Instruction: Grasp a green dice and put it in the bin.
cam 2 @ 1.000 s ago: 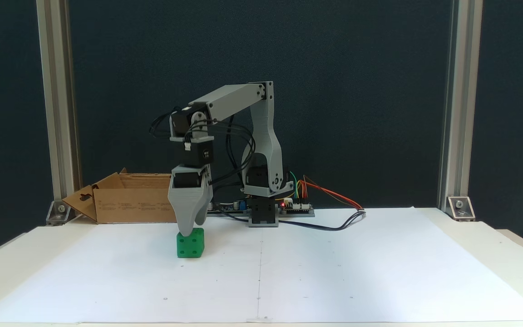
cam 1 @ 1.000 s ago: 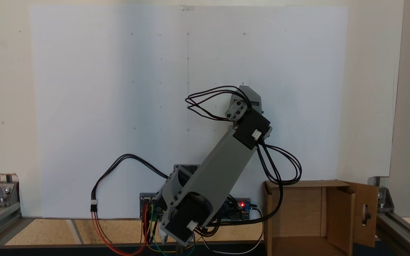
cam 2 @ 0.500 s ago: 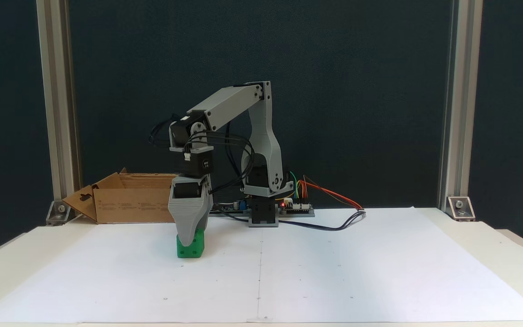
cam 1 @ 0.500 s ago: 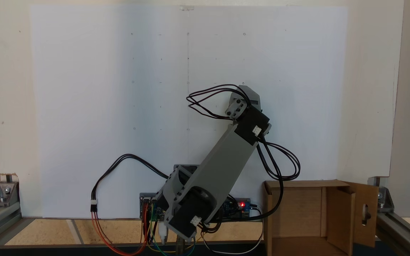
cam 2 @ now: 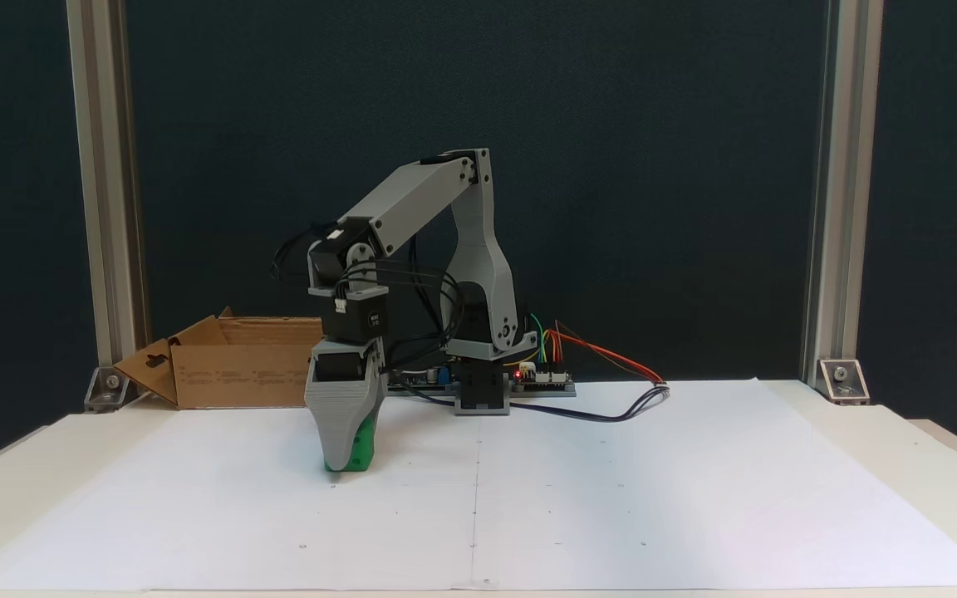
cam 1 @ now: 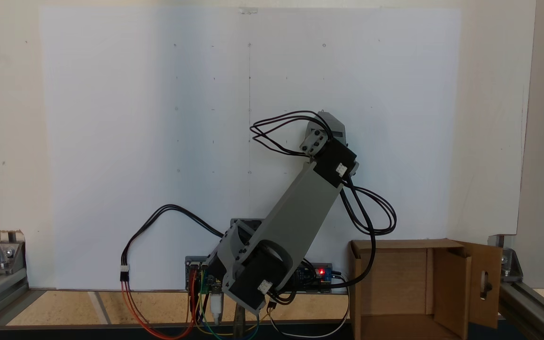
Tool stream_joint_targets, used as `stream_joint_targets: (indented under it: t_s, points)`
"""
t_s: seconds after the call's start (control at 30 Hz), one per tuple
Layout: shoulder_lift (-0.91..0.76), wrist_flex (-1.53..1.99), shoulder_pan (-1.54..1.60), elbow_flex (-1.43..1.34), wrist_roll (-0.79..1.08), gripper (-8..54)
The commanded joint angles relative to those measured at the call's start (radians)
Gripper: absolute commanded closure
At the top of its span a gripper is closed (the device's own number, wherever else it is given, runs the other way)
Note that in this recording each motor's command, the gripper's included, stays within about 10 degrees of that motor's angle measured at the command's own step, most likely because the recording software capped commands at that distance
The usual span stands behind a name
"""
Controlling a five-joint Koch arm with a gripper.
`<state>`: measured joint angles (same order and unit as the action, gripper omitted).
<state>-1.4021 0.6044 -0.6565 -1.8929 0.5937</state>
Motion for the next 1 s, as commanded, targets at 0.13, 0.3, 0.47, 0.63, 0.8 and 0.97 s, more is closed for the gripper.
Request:
stream_joint_targets:
  t_s: [0.13, 0.3, 0.47, 0.63, 0.8, 0.97]
  points:
    - [-0.008, -0.041, 0.000, 0.012, 0.057, 2.5]
    - [-0.006, -0.075, -0.002, -0.008, 0.058, 2.5]
    - [0.005, -0.103, -0.003, -0.008, 0.060, 4.0]
    - [0.006, -0.118, -0.005, -0.008, 0.061, 4.0]
    - [0.015, -0.121, -0.012, -0.008, 0.061, 4.0]
    - [0.020, -0.123, -0.014, -0.017, 0.061, 10.8]
